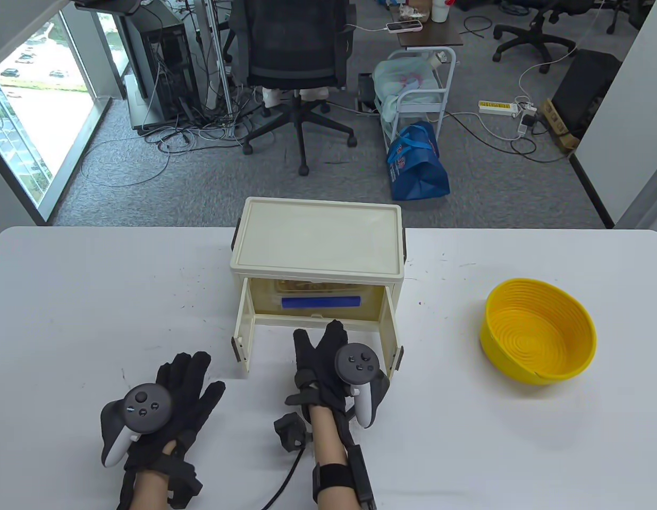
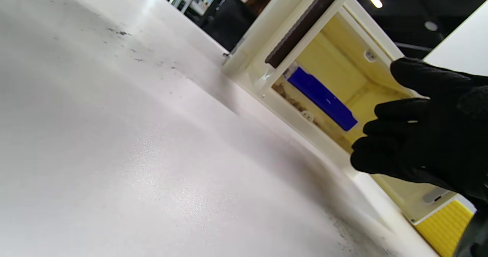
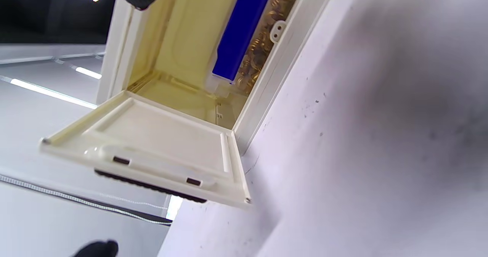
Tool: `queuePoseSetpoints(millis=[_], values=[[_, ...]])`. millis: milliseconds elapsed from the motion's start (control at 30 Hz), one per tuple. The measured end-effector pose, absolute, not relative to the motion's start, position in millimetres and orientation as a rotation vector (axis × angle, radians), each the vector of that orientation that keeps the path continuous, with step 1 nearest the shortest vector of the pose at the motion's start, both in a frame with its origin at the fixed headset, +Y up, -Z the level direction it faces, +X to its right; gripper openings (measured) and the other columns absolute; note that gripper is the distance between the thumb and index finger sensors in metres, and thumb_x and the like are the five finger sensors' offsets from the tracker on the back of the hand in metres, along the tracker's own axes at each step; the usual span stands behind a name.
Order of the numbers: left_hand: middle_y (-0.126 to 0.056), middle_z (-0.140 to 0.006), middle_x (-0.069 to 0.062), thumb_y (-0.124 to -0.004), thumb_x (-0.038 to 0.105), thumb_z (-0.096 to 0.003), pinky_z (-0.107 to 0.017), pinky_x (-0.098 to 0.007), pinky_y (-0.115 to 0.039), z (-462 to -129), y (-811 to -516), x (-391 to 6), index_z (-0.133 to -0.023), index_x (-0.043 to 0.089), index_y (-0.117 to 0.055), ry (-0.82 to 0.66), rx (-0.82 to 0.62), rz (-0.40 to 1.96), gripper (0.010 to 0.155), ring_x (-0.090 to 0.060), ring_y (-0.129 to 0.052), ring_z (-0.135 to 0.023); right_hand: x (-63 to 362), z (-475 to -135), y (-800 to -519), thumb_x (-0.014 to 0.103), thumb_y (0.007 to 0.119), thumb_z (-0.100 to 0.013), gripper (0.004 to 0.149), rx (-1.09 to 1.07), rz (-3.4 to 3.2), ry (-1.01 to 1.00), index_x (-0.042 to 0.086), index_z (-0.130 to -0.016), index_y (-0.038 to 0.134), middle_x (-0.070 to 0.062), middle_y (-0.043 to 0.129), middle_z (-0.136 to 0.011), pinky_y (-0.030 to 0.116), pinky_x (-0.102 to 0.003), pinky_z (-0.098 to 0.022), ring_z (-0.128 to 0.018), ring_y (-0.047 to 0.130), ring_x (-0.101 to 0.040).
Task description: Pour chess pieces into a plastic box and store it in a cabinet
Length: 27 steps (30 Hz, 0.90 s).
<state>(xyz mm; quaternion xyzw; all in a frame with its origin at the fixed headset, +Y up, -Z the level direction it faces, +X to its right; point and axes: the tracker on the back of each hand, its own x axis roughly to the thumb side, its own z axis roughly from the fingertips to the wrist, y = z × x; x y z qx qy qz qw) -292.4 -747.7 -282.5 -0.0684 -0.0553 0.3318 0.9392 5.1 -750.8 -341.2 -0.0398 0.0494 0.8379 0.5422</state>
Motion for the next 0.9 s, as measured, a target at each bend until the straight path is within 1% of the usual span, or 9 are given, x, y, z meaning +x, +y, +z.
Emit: queuePoseSetpoints(millis=[133,267,433,500,633,733,800,867,900], values=[[-0.016,-0.131,-0.026,-0.046,0.067,-0.0662,-0.07,-0.079,-0.024,-282.4,-748.3,-291.2,-0.13,0.021,-0.026,-0.118,-0.139,0.665,0.081,-0.058,-0.011,-0.11,3.1,-325.9,-738.0,0.05,0.069,-0.062,0.083,0.024,2.098,0.129,0.006,-0.114,0.022,-0.031,0.018,-0.115,0.046,-0.07,-0.068,-0.1,0.03,-0.061],[-0.016,-0.131,-0.026,-0.046,0.067,-0.0661,-0.07,-0.079,-0.024,-282.3,-748.7,-289.9,-0.13,0.021,-0.026,-0.121,-0.139,0.649,0.081,-0.058,-0.011,-0.11,1.0,-311.2,-722.5,0.051,0.07,-0.061,0.083,0.108,2.289,0.083,0.008,-0.114,0.023,-0.03,0.017,-0.116,0.044,-0.07,-0.068,-0.101,0.029,-0.061],[-0.016,-0.13,-0.026,-0.046,0.067,-0.0662,-0.07,-0.079,-0.024,-281.4,-748.5,-288.8,-0.13,0.021,-0.026,-0.125,-0.131,0.641,0.081,-0.058,-0.011,-0.11,2.4,-291.8,-690.1,0.052,0.071,-0.06,0.084,0.225,2.492,-0.03,0.008,-0.114,0.024,-0.028,0.019,-0.116,0.043,-0.071,-0.069,-0.102,0.028,-0.059],[-0.016,-0.13,-0.026,-0.046,0.067,-0.0661,-0.07,-0.079,-0.024,-280.5,-747.6,-287.0,-0.13,0.021,-0.026,-0.132,-0.123,0.629,0.081,-0.058,-0.011,-0.111,10.0,-283.5,-670.9,0.053,0.071,-0.059,0.084,0.213,2.568,-0.115,0.009,-0.114,0.025,-0.027,0.019,-0.117,0.042,-0.071,-0.07,-0.103,0.028,-0.058],[-0.016,-0.13,-0.025,-0.046,0.066,-0.0664,-0.072,-0.078,-0.027,-278.1,-746.5,-283.0,-0.129,0.02,-0.023,-0.152,-0.109,0.633,0.081,-0.057,-0.013,-0.112,39.9,-276.2,-647.8,0.053,0.072,-0.058,0.085,0.129,2.607,-0.204,0.012,-0.115,0.024,-0.024,0.017,-0.118,0.036,-0.072,-0.071,-0.106,0.024,-0.055],[-0.016,-0.13,-0.025,-0.045,0.066,-0.0666,-0.074,-0.077,-0.029,-276.8,-745.3,-279.1,-0.129,0.02,-0.021,-0.159,-0.092,0.622,0.081,-0.056,-0.015,-0.113,74.3,-276.1,-647.0,0.053,0.071,-0.059,0.084,0.068,2.463,-0.223,0.013,-0.115,0.024,-0.023,0.017,-0.119,0.033,-0.072,-0.072,-0.107,0.022,-0.054],[-0.017,-0.131,-0.024,-0.045,0.066,-0.0666,-0.075,-0.075,-0.032,-276.6,-745.1,-277.8,-0.129,0.019,-0.021,-0.158,-0.085,0.636,0.081,-0.056,-0.016,-0.113,98.2,-277.8,-653.8,0.054,0.069,-0.058,0.083,0.043,2.331,-0.221,0.014,-0.115,0.024,-0.022,0.016,-0.119,0.032,-0.072,-0.072,-0.107,0.021,-0.053],[-0.017,-0.13,-0.025,-0.045,0.065,-0.0671,-0.077,-0.073,-0.035,-276.9,-745.6,-277.3,-0.129,0.019,-0.021,-0.156,-0.087,0.655,0.081,-0.056,-0.017,-0.113,121.0,-280.6,-664.7,0.056,0.069,-0.058,0.083,0.046,2.189,-0.227,0.015,-0.116,0.024,-0.022,0.017,-0.12,0.031,-0.072,-0.072,-0.108,0.021,-0.052],[-0.017,-0.13,-0.024,-0.044,0.065,-0.0673,-0.077,-0.072,-0.036,-277.2,-746.1,-277.1,-0.129,0.019,-0.021,-0.153,-0.088,0.659,0.08,-0.056,-0.018,-0.113,133.3,-282.1,-673.2,0.056,0.067,-0.059,0.082,0.013,2.106,-0.22,0.015,-0.116,0.025,-0.022,0.018,-0.12,0.032,-0.072,-0.072,-0.108,0.022,-0.053]])
